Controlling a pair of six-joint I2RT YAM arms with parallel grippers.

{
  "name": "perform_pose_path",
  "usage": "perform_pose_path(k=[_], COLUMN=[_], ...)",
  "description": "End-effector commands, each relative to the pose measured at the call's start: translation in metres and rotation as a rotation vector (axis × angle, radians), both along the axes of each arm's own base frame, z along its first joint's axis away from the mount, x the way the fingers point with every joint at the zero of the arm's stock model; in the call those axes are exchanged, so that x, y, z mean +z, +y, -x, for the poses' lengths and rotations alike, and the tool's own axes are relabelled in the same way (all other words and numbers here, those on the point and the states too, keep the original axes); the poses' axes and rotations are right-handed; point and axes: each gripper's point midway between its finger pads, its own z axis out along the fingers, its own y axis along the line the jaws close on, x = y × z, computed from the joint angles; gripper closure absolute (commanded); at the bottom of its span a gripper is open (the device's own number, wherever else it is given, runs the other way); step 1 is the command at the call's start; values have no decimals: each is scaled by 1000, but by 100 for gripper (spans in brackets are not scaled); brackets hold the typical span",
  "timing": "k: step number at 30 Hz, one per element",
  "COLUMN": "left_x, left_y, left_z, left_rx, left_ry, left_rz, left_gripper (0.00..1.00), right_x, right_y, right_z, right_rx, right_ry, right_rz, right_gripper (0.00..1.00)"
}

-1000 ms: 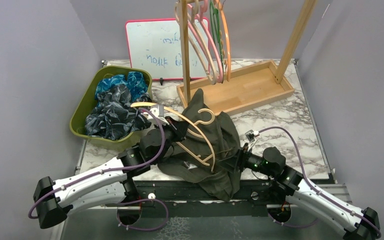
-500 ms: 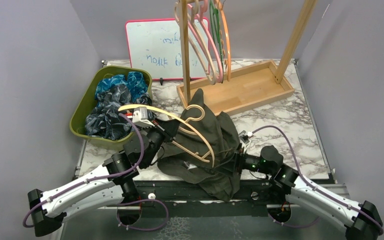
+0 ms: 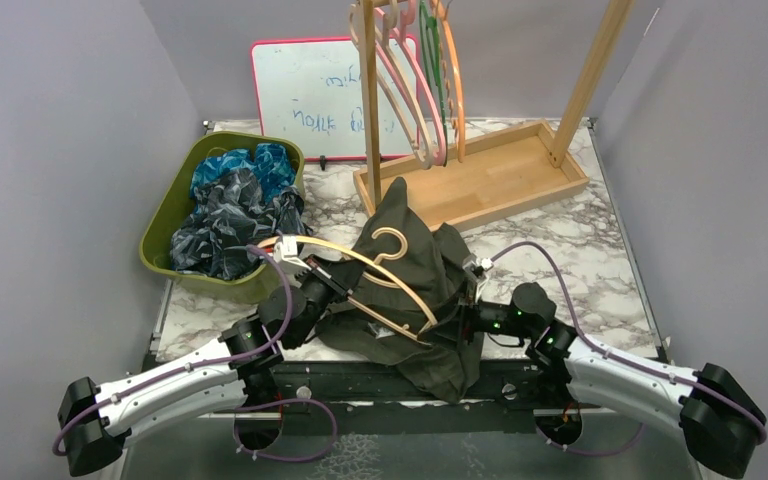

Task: Remove the shorts from the hanger
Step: Remove the shorts from the hanger, then place the hanger on the clothes rod.

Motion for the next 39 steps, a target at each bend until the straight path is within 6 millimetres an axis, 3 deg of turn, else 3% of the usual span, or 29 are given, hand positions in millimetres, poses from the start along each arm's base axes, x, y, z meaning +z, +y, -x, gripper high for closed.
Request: perform_pose_path(k=[1, 8, 13, 18, 24, 29, 39], left_x=[24, 14, 11, 24, 40, 45, 46], left_y=[-6, -6, -6, -4, -1, 6, 5], left_z=[2, 3, 3, 2, 4, 3, 3], left_rx=[-23, -23, -20, -13, -16, 8, 8], left_ry=[-7, 18, 29, 2, -32, -39, -39], left_rz=[169, 189, 199, 215, 211, 241, 251], left_gripper=[100, 100, 100, 100, 100, 100, 100], right_x=[25, 25, 31, 25, 14, 21, 43], right_y=[10, 1, -1, -1, -5, -6, -8], right_z=[9, 11, 10, 19, 23, 22, 7], right_rx=[100, 62, 43, 95, 92, 79, -10], right_ry=[-74, -86, -97, -55, -35, -59, -88], right_rz=[-55, -85, -99, -71, -65, -83, -102], right_gripper=[28, 55, 65, 36, 33, 44, 78])
